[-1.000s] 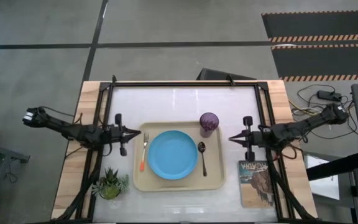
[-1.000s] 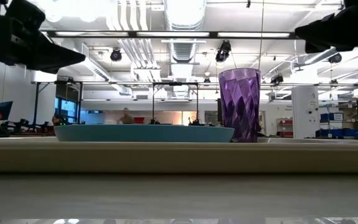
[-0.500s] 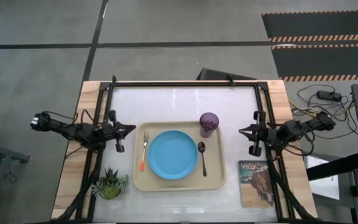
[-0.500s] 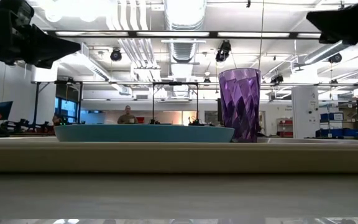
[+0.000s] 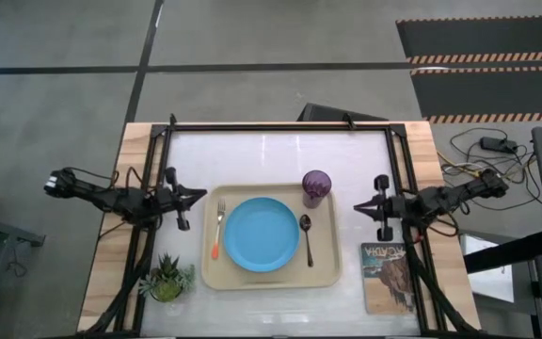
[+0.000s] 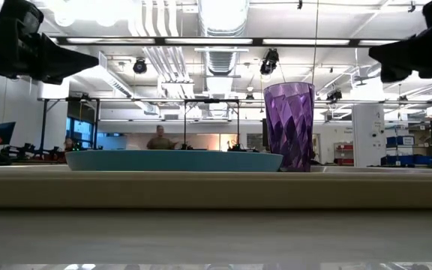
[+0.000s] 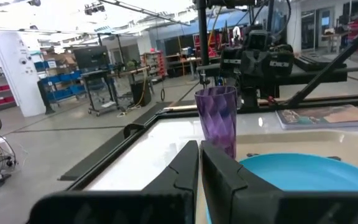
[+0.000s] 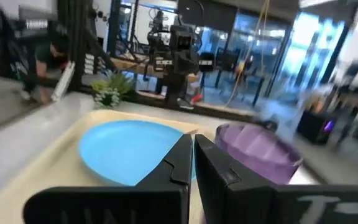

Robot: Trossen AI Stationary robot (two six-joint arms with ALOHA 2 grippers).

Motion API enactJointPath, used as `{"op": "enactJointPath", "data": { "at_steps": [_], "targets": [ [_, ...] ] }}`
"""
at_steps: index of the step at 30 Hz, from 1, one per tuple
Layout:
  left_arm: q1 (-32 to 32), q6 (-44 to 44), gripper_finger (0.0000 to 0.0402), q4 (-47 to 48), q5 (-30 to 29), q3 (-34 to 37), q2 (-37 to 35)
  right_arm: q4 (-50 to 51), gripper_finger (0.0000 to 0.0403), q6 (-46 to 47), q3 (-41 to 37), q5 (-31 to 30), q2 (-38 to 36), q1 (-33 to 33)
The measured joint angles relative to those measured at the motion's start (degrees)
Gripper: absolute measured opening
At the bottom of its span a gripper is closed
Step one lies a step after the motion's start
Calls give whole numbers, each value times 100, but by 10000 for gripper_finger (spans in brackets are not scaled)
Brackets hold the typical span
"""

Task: Pick and place plate/cup/fork/spoon on tray
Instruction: Return to Home Position

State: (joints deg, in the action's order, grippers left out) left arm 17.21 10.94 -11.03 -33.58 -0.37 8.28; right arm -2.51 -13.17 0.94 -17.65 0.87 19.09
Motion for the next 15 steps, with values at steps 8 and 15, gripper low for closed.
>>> {"op": "enactJointPath", "data": {
  "at_steps": [8, 15],
  "targets": [
    [0, 0, 0, -2, 4, 3, 253, 30, 8, 866, 10, -26, 330, 0],
    [0, 0, 0, -4, 7, 7, 496, 33, 9, 1013, 10, -32, 451, 0]
  ]
}}
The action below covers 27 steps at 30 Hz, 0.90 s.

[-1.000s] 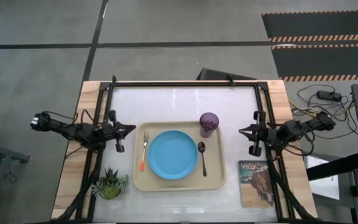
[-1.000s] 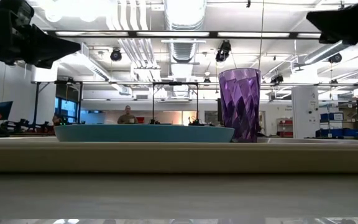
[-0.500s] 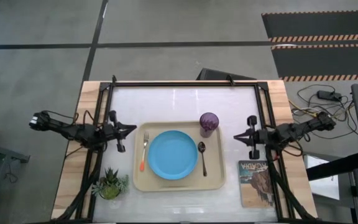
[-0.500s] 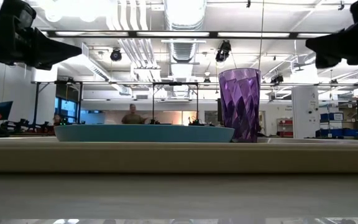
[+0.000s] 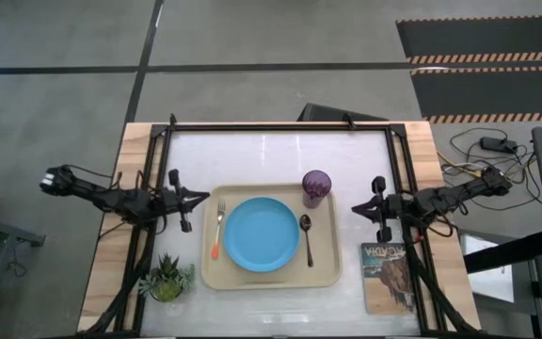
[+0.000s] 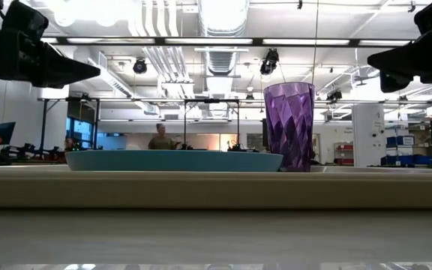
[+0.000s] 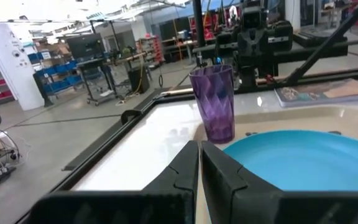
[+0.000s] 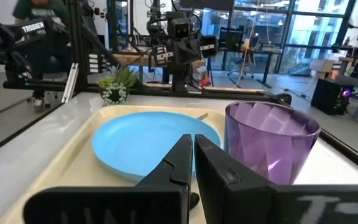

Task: Pick and place plate/cup/fork/spoon on tray
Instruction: Return to Home Position

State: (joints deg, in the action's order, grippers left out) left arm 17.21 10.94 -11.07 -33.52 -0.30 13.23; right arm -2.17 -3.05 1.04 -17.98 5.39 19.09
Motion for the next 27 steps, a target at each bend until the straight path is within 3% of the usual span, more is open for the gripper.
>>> {"op": "enactJointPath", "data": {
  "at_steps": [27],
  "targets": [
    [1, 0, 0, -1, 7, 4, 897, 12, 9, -52, 0, 0, 1, 0]
  ]
}}
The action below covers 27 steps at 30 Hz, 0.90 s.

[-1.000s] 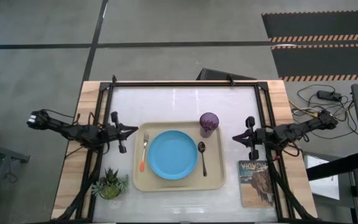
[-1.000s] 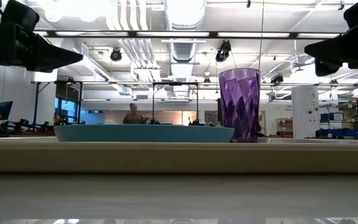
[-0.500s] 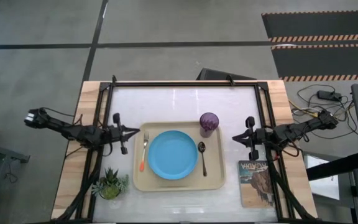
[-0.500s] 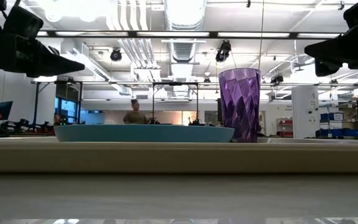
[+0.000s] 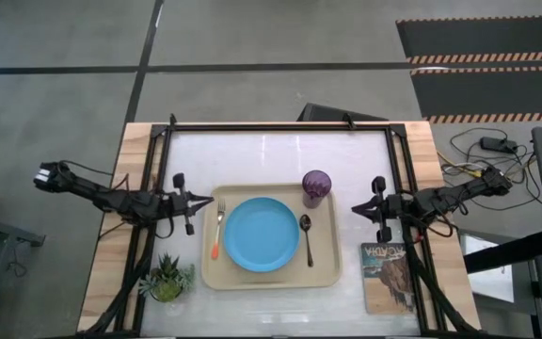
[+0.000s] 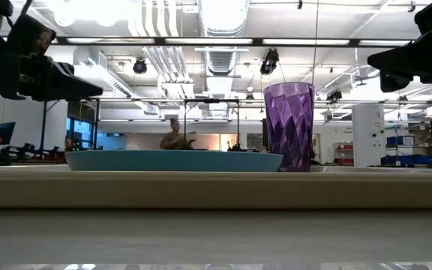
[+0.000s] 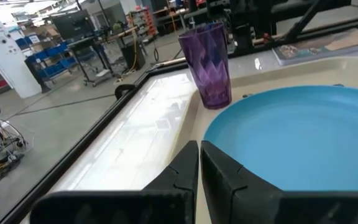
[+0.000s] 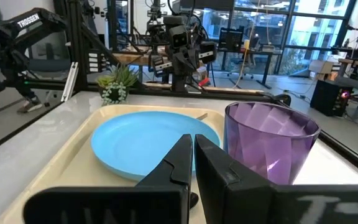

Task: Pick and place plate/cup/fork/spoon on tray
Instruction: Return to Home Position

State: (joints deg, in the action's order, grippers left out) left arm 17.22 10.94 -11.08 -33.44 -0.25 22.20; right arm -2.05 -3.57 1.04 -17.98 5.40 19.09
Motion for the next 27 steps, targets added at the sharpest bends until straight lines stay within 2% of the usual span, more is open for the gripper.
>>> {"op": "enactJointPath", "data": {
  "at_steps": [27],
  "targets": [
    [-1, -1, 0, -2, -1, 0, 669, 1, 9, -2, -2, 0, -1, 0]
  ]
}}
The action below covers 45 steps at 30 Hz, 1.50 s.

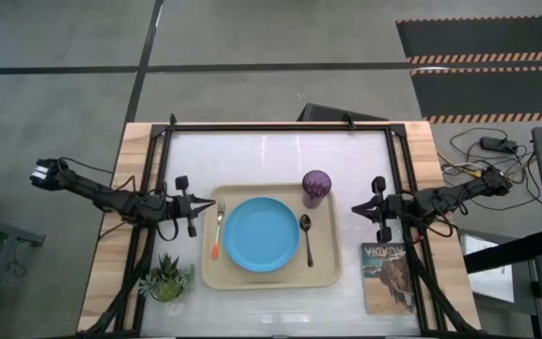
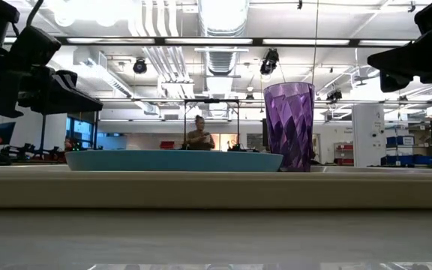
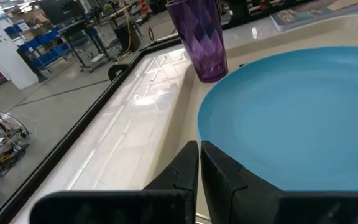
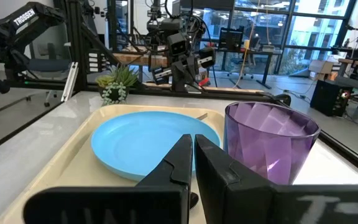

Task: Pick and place plate/cup/fork/spoon on tray
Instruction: Return to Home Position

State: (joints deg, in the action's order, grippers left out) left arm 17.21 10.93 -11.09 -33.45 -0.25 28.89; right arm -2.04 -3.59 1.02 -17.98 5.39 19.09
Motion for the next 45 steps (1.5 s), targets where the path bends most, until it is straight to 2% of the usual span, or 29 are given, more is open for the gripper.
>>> {"op": "enactJointPath", "data": {
  "at_steps": [45],
  "targets": [
    [2, -2, 0, -2, 0, 2, 727, 0, 9, 0, -2, 0, 2, 0]
  ]
}}
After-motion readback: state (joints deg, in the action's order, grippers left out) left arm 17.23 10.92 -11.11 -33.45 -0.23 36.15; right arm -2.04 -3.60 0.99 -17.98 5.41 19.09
